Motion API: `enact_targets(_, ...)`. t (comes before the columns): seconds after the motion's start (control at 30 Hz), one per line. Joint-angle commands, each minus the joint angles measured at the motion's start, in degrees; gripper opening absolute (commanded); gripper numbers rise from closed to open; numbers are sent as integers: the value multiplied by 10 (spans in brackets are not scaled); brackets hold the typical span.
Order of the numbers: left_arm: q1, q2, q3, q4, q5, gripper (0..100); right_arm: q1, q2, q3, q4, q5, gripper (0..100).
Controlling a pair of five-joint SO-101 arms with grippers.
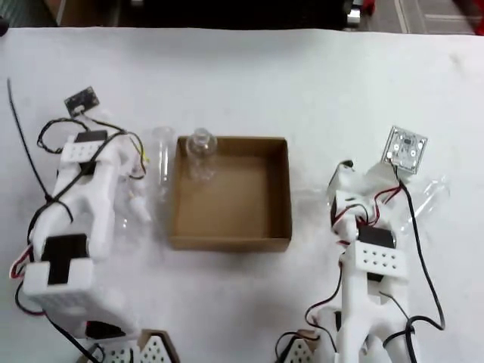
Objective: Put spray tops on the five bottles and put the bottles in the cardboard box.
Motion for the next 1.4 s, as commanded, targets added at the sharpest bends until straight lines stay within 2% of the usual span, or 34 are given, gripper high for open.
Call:
enact_targets(0.0, 9, 69, -92, 44, -23, 166, 3, 1, -4, -13, 2, 233)
enact_targets(0.23, 9, 144, -212, 152, -23, 165, 3, 1, -4, -14, 2, 233)
enact_targets(0.53, 47, 149, -213, 156, -23, 163, 4, 1, -4, -14, 2, 233)
enact_targets(0.73, 42, 149, -213, 155, -23, 55, 4, 1, -4, -14, 2, 233)
enact_targets(1.0, 34, 149, -215, 155, -24, 46, 4, 1, -4, -14, 2, 233)
enact_targets(1.37, 29, 68, -324, 281, -28, 23, -6, 0, 12, -36, 2, 233)
